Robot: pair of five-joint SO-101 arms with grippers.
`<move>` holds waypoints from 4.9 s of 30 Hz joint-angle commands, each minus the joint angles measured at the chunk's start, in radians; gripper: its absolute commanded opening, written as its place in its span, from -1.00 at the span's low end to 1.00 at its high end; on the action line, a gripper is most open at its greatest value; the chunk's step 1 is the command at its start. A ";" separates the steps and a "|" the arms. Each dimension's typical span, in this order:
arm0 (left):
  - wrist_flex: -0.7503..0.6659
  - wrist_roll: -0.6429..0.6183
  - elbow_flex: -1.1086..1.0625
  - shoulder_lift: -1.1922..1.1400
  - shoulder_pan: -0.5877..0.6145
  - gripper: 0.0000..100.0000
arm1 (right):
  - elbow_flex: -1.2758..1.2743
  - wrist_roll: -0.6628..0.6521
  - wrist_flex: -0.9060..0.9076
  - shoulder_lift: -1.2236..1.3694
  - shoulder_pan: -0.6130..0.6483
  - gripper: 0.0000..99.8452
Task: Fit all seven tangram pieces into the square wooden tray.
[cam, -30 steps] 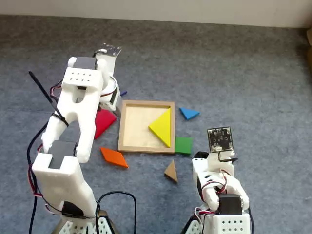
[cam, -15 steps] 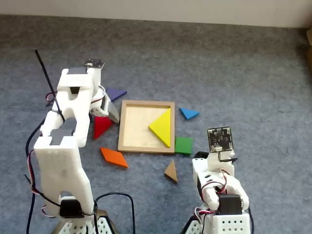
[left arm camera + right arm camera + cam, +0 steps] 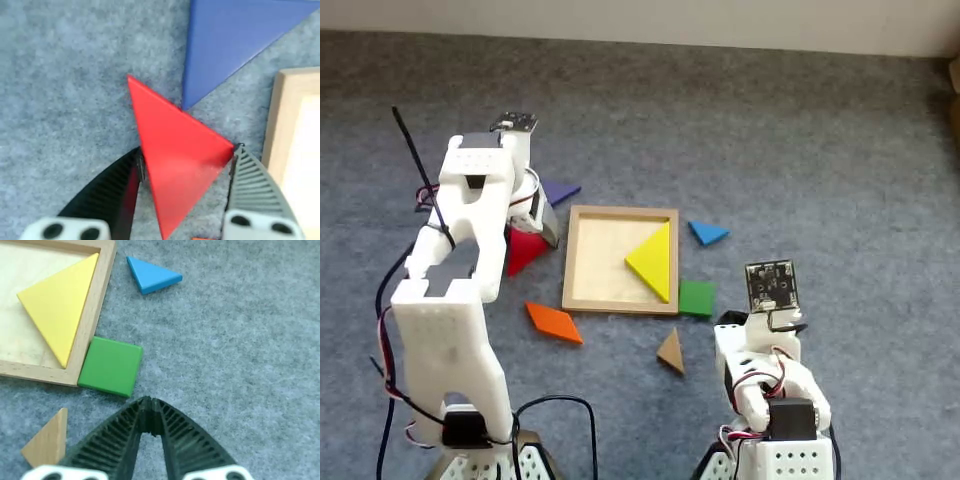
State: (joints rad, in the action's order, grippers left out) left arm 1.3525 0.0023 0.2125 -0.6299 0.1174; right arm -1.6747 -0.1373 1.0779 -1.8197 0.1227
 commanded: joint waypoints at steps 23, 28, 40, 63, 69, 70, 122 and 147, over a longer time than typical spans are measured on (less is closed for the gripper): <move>0.232 -0.087 0.076 0.242 -0.552 -0.72 | -0.094 -0.011 0.008 -0.010 -0.012 -0.95; 0.315 -0.086 0.157 0.282 -0.513 -0.71 | -0.094 -0.011 0.008 -0.010 -0.012 -0.95; 0.399 -0.087 0.214 0.424 -0.458 -0.43 | -0.094 -0.011 0.008 -0.010 -0.012 -0.95; -0.068 0.121 -0.418 0.423 -0.074 -0.71 | -0.094 -0.011 0.008 -0.010 -0.012 -0.95; -0.094 0.121 -0.492 0.421 -0.113 -0.72 | -0.094 -0.011 0.008 -0.010 -0.012 -0.95; -0.091 0.121 -0.498 0.421 -0.134 -0.72 | -0.094 -0.011 0.008 -0.010 -0.012 -0.95; -0.381 -0.110 -0.229 0.317 -0.397 -0.72 | -0.094 -0.011 0.008 -0.010 -0.012 -0.95; -0.037 -0.043 0.136 0.019 -0.526 -0.72 | -0.094 -0.011 0.008 -0.010 -0.012 -0.95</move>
State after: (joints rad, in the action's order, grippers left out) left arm 1.2912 -0.0468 0.3383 -0.6329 -0.3475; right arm -1.6747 -0.1373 1.0810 -1.8197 0.1227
